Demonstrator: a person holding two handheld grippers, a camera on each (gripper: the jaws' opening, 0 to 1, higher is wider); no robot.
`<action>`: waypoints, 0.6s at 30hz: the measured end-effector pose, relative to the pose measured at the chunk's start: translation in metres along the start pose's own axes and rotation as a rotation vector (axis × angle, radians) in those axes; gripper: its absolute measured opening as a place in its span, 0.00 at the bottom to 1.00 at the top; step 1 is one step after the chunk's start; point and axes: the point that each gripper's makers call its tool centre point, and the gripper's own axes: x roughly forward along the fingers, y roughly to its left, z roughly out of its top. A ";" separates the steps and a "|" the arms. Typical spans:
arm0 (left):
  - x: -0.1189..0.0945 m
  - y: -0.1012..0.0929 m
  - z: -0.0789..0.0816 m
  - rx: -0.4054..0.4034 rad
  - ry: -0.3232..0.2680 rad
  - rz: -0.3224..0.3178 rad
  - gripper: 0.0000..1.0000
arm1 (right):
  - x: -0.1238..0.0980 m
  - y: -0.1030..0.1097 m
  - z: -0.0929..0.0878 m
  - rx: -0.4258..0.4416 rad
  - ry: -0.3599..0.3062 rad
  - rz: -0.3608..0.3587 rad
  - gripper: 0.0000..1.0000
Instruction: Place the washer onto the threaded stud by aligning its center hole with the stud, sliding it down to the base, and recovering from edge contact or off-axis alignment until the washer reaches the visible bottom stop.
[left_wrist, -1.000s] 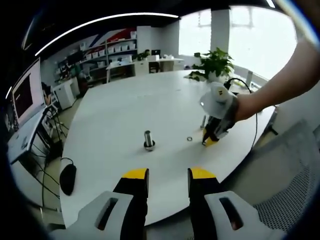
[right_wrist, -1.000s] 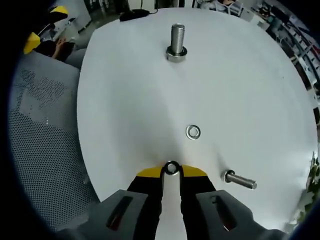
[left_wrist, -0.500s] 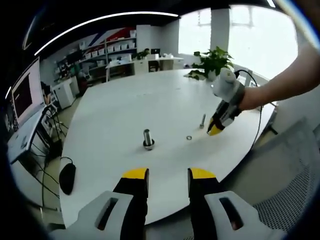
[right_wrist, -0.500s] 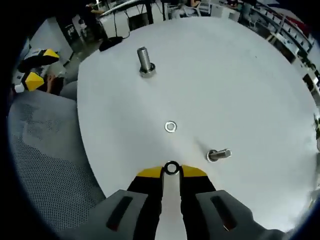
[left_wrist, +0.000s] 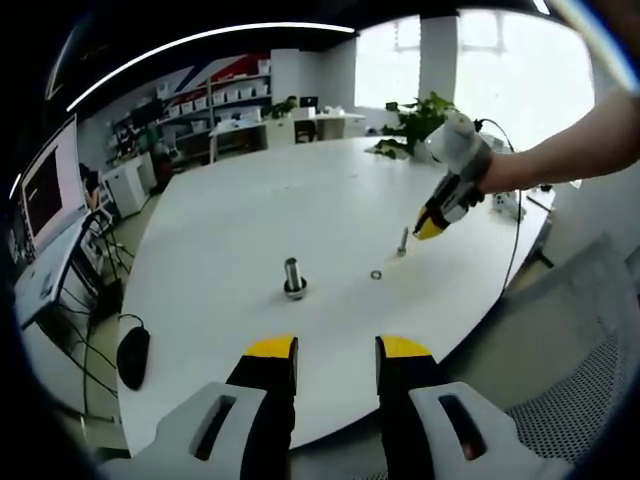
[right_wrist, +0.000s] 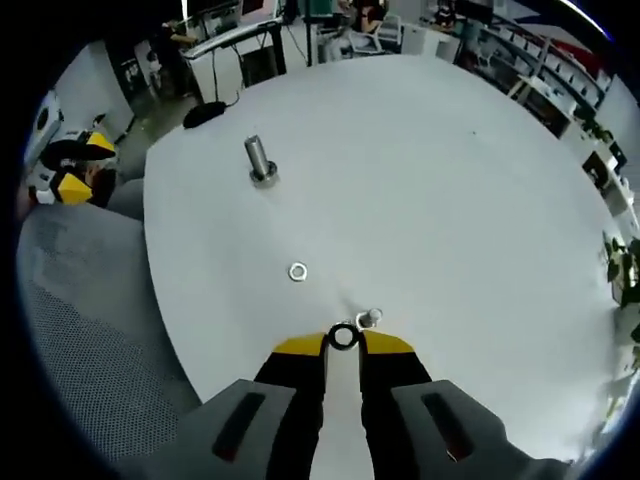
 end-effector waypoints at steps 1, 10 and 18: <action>0.000 0.001 0.000 0.000 0.001 0.002 0.29 | -0.001 -0.002 0.001 0.006 -0.003 -0.002 0.14; 0.000 0.001 0.000 -0.002 0.001 0.003 0.29 | 0.001 -0.003 0.007 -0.031 -0.006 -0.016 0.14; 0.000 0.000 -0.001 0.000 0.006 0.000 0.29 | 0.007 -0.010 0.006 -0.040 0.014 -0.033 0.14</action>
